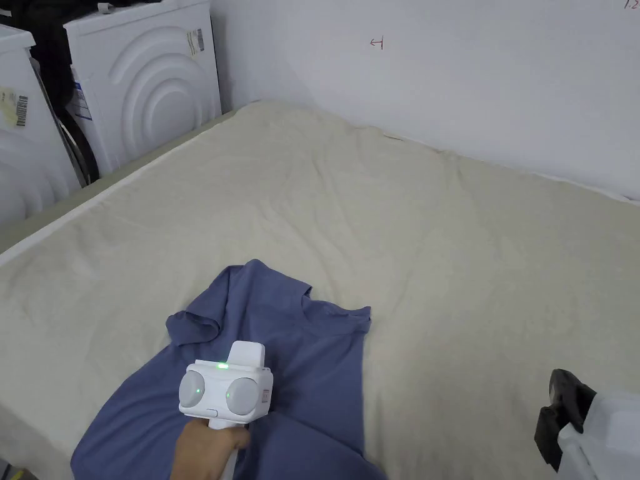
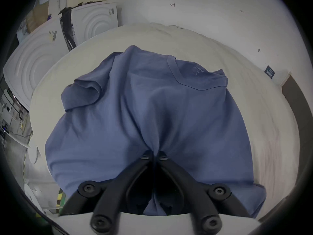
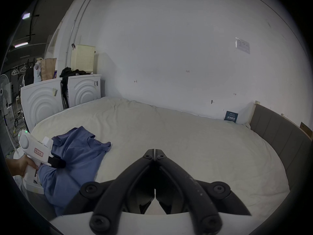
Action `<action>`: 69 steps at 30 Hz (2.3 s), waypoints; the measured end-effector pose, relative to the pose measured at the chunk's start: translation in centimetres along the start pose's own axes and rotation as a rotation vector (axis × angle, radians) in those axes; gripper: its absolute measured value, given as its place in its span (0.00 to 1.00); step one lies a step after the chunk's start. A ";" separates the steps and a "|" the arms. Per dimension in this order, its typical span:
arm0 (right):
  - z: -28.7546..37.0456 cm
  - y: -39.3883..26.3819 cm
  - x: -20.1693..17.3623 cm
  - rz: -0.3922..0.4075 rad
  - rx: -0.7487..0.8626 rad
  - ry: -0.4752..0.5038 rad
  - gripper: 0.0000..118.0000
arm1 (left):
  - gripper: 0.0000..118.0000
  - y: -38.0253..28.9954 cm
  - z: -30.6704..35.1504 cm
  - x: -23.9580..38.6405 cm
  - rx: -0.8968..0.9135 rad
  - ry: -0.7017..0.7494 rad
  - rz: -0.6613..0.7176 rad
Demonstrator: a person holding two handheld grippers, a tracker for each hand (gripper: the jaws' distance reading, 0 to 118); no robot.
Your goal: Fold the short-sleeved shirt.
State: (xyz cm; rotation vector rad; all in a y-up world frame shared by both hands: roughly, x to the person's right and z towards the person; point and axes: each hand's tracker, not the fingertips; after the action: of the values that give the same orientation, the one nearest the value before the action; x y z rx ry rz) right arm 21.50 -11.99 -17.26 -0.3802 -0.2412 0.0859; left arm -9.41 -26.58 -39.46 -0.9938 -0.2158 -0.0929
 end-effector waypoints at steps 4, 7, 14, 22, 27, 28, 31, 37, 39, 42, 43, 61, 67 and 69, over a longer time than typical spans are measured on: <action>0.9 0.2 0.5 -0.014 0.014 0.003 0.01 | 0.02 0.0 2.8 -1.3 0.082 -0.090 0.138; 1.9 0.3 1.2 -0.028 0.031 0.000 0.01 | 0.02 0.5 6.4 -1.1 0.172 -0.140 0.081; 5.3 0.5 3.9 -0.082 0.083 -0.039 0.01 | 0.02 4.3 17.0 3.0 0.406 -0.346 -0.012; 10.4 0.2 8.5 -0.127 0.144 -0.128 0.01 | 0.02 9.3 25.6 13.5 0.550 -0.524 -0.166; 13.4 -0.6 11.9 -0.141 0.165 -0.210 0.01 | 0.02 10.6 28.7 21.5 0.597 -0.634 -0.280; 14.0 -0.8 12.5 -0.142 0.165 -0.228 0.01 | 0.02 10.6 29.1 22.9 0.595 -0.655 -0.294; 15.4 -1.5 14.4 -0.136 0.163 -0.277 0.01 | 0.02 10.4 29.5 27.0 0.589 -0.707 -0.350; 17.5 -3.1 17.6 -0.159 0.145 -0.365 0.01 | 0.02 7.4 26.4 33.2 0.456 -0.783 -0.397; 17.8 -3.4 18.2 -0.163 0.139 -0.385 0.01 | 0.02 6.0 24.6 34.6 0.390 -0.797 -0.423; 18.0 -4.0 18.9 -0.171 0.127 -0.403 0.01 | 0.02 3.3 21.3 35.8 0.273 -0.799 -0.449; 18.0 -4.0 18.9 -0.175 0.122 -0.405 0.01 | 0.02 2.4 19.8 36.1 0.224 -0.790 -0.454; 15.5 -5.3 18.3 -0.181 0.052 -0.369 0.01 | 0.08 -7.3 5.5 35.7 -0.111 -0.460 -0.547; 16.1 -4.2 17.7 -0.179 0.081 -0.367 0.01 | 0.97 -4.8 10.2 33.7 0.069 -0.516 -0.435; 16.5 -3.6 17.5 -0.179 0.098 -0.367 0.01 | 0.94 -3.3 12.7 32.7 0.123 -0.536 -0.399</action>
State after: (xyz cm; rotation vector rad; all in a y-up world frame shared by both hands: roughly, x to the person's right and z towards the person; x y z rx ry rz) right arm 34.46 -7.22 2.70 -0.2413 -0.6304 -0.0098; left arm 20.13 -17.03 -22.77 -0.8263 -0.9010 -0.1732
